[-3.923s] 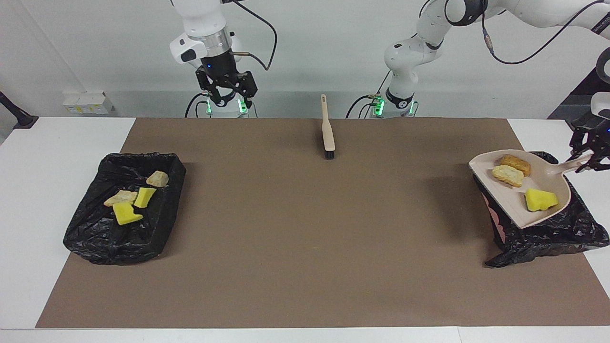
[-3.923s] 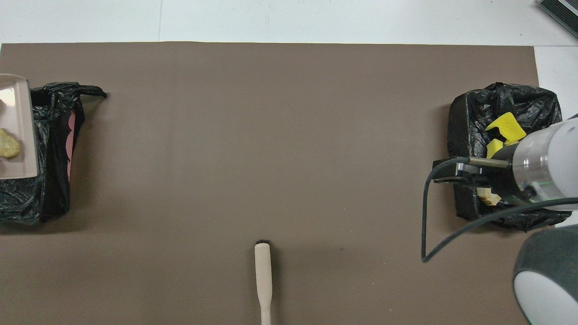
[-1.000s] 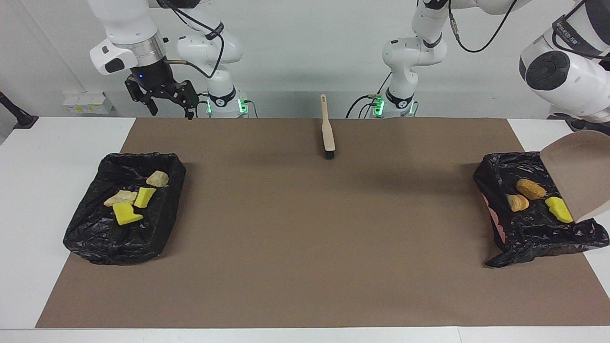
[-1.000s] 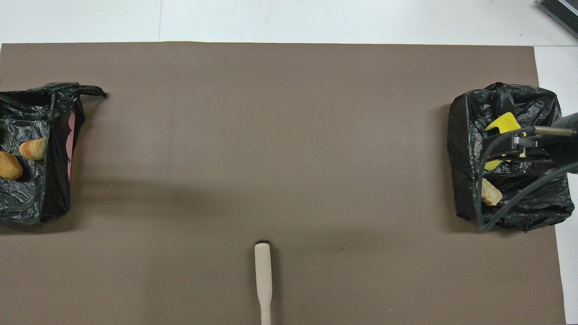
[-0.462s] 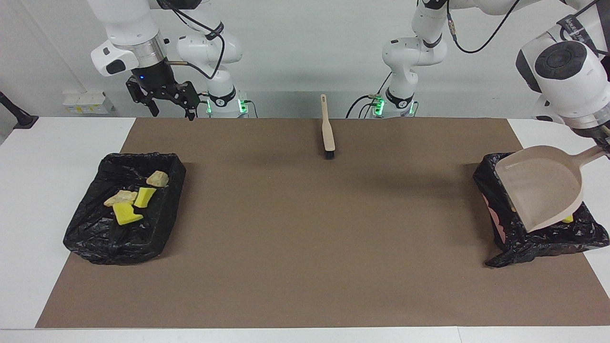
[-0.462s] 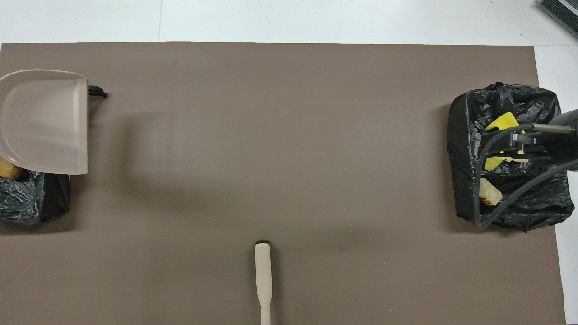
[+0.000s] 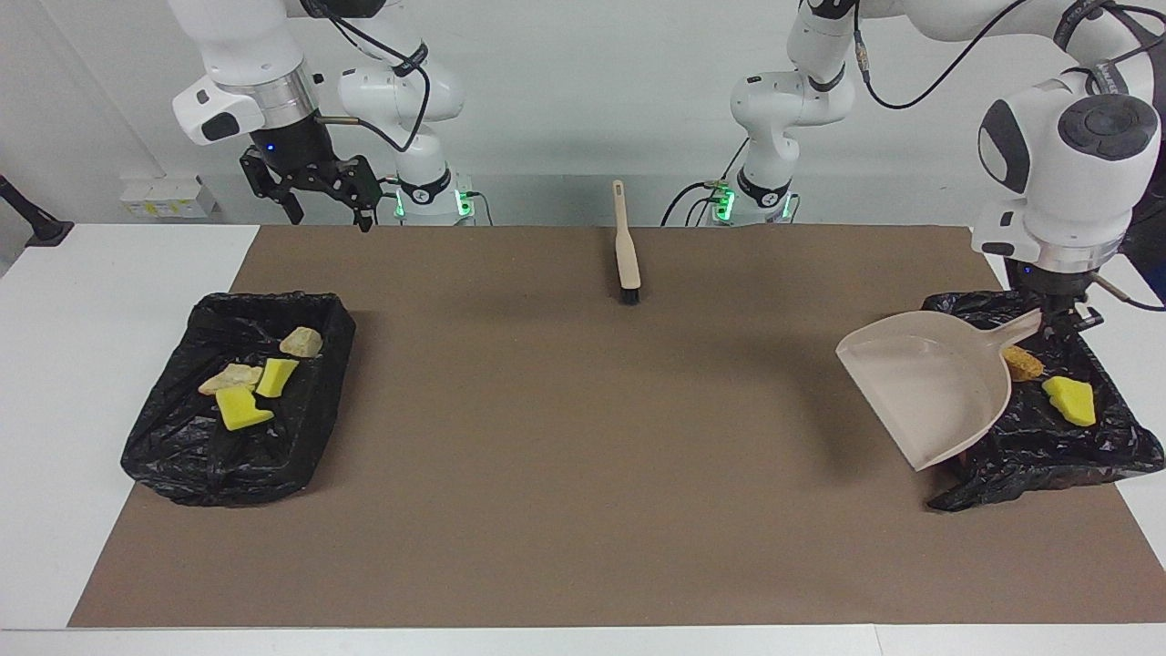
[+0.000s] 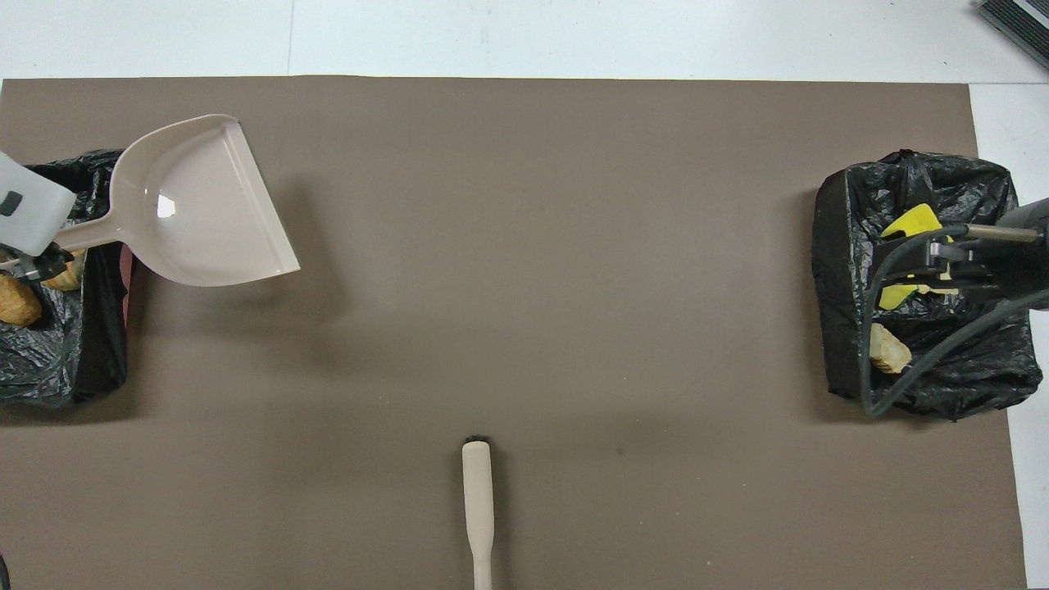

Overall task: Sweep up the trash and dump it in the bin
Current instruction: 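Set the dustpan down on the table with the left gripper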

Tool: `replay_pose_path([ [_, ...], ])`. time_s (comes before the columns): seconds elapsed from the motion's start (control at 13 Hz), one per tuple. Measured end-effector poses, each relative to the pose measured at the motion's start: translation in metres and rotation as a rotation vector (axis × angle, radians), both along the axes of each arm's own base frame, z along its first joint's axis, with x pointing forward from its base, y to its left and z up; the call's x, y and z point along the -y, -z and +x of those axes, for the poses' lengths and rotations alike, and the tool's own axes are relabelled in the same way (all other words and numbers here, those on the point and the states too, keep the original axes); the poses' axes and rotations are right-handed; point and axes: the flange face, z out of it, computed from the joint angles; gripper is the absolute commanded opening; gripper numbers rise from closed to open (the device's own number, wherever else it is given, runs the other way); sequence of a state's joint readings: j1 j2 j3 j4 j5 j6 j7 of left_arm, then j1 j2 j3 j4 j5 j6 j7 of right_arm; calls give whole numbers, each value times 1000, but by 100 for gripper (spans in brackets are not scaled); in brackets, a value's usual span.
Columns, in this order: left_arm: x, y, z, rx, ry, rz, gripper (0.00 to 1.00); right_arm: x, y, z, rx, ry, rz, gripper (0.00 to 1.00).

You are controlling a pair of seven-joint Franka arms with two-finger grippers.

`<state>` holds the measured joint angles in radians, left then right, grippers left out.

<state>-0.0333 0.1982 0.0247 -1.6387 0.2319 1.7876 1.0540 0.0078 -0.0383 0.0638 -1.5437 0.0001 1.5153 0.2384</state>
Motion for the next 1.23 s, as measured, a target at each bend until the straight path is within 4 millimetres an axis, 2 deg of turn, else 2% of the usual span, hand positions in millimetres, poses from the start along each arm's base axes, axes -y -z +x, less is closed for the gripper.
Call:
replay_pose_path([
  [0.23, 69, 27, -7, 12, -216, -41, 0, 0, 0, 0, 0, 0, 0, 100],
  [0.62, 189, 41, -27, 64, -567, -91, 0, 0, 0, 0, 0, 0, 0, 100],
  [0.85, 251, 53, -43, 83, -749, -159, 0, 0, 0, 0, 0, 0, 0, 100],
  [1.08, 318, 90, -59, 110, -881, -213, 0, 0, 0, 0, 0, 0, 0, 100],
  [1.23, 338, 112, -65, 91, -942, -246, 0, 0, 0, 0, -1, 0, 0, 100],
])
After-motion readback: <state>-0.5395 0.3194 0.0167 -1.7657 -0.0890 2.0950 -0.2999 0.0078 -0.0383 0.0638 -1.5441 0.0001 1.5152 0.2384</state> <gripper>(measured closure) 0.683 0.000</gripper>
